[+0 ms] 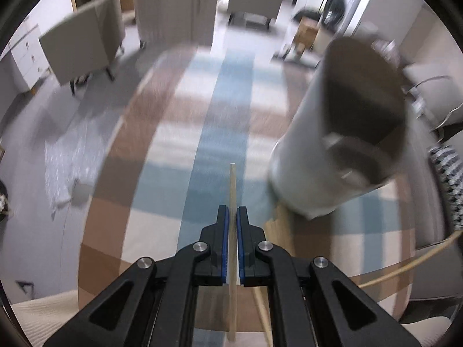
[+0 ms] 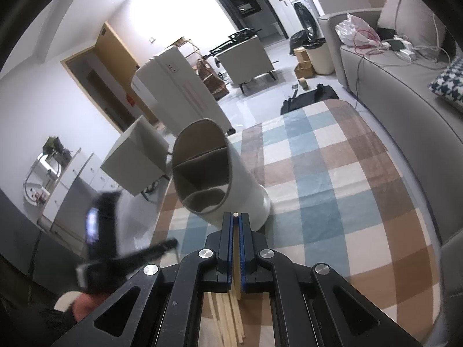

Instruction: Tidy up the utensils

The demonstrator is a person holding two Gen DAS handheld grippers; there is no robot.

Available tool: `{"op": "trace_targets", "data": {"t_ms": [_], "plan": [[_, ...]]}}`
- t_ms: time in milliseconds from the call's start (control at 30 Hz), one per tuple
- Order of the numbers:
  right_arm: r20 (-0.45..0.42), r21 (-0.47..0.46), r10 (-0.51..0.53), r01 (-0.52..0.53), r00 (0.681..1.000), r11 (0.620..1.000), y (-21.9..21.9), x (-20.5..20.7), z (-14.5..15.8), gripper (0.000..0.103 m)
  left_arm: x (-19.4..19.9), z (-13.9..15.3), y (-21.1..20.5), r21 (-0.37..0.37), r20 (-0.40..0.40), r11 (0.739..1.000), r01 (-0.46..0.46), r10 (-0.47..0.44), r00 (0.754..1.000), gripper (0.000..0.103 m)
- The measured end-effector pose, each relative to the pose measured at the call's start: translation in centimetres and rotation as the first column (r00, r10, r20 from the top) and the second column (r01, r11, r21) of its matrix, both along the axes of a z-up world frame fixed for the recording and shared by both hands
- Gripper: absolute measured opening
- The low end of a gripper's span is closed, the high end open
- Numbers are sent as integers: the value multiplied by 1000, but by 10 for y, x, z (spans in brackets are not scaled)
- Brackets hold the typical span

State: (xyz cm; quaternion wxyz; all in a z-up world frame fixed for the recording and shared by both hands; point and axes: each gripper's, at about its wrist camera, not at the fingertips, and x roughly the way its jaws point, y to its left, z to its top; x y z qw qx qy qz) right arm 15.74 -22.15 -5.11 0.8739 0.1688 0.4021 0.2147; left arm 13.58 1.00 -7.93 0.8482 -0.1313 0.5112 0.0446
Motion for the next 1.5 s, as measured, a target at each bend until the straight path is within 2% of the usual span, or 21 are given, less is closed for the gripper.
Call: {"op": "trace_targets", "data": {"t_ms": [67,167,400,733,1000,1067,1200,1300,1367,1433,1467,1500], "plan": [[17,-14,16,-16,1000,1000,5,-3,4,3,-14,20,4,-13,69,1000,14,-13,998,1],[50,-39,45,-43,998,998,14,-9,9,3,-26,38,5,-22,132,999,50,-46,990,1],[86,-93,65,-57,994,994,29,-20,18,3,-11,47,13,-6,155,995,103,-101,983,0],[144,-148,53,-31,988,988,38,-25,48,3,-10,79,16,-48,203,986,161,-149,968,0],[173,-151,42,-16,984,988,37,-25,68,3,-19,102,25,-100,268,970,220,-187,945,0],[168,-153,37,-11,985,988,37,-26,67,3,-23,104,28,-91,269,972,217,-186,945,0],[159,-149,35,-11,987,989,37,-27,66,3,-29,99,43,-142,265,970,199,-156,951,0],[166,-148,38,-14,985,989,35,-28,66,3,-29,84,57,-155,218,973,172,-136,966,0],[158,-138,36,-14,987,990,34,-27,63,3,-26,69,64,-135,157,979,155,-133,979,0],[149,-130,36,-17,988,991,33,-25,58,3,-20,46,70,-96,73,985,142,-136,988,17],[145,-127,37,-19,989,992,33,-25,55,3,-19,38,72,-81,51,985,154,-150,987,30],[140,-126,39,-21,989,992,33,-24,51,3,-18,31,72,-43,33,986,162,-160,986,37]]}}
